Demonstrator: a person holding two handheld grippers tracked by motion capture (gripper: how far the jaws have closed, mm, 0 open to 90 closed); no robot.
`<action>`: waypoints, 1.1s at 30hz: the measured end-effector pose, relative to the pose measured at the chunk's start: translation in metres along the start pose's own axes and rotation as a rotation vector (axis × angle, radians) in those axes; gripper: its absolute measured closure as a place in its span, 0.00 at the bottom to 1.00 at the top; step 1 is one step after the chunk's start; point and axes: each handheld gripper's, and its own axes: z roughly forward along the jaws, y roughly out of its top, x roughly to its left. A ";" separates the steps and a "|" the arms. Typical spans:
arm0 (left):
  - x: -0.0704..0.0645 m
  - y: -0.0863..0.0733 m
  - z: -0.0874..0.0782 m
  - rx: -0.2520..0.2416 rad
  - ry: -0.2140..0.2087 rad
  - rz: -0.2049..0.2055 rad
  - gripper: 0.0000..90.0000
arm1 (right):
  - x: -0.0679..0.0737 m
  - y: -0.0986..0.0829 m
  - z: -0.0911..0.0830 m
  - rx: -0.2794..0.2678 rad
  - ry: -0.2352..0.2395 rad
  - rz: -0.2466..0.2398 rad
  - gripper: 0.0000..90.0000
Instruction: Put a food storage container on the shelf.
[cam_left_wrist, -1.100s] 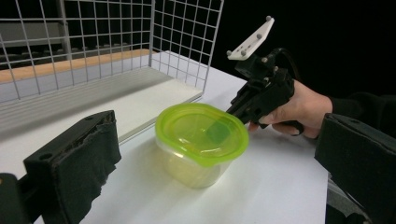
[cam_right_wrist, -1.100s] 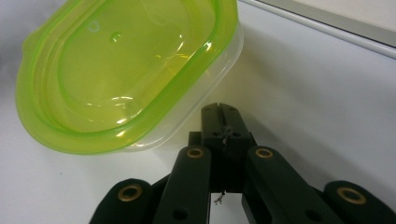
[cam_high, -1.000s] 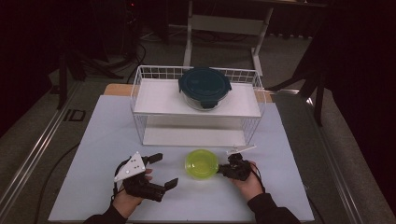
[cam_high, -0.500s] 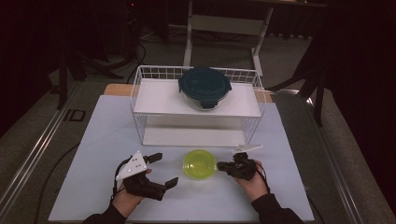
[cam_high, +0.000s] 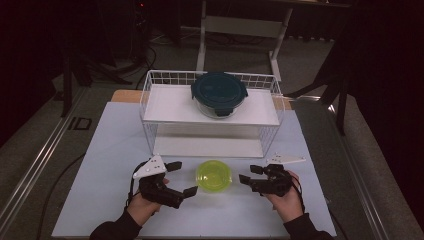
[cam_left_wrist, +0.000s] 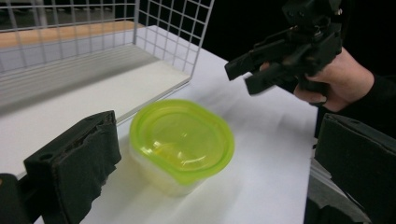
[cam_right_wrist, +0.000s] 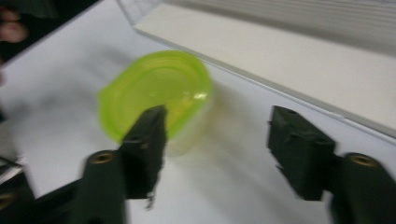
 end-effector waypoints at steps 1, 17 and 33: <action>0.001 0.002 0.001 0.001 -0.004 -0.010 0.00 | 0.001 0.001 0.000 -0.005 0.015 0.001 0.29; 0.024 -0.002 0.034 0.136 0.008 -0.223 0.00 | 0.002 0.018 0.019 0.025 0.077 0.106 0.15; 0.045 -0.023 0.057 0.247 0.005 -0.521 0.38 | -0.009 0.008 0.051 0.140 0.090 0.319 0.54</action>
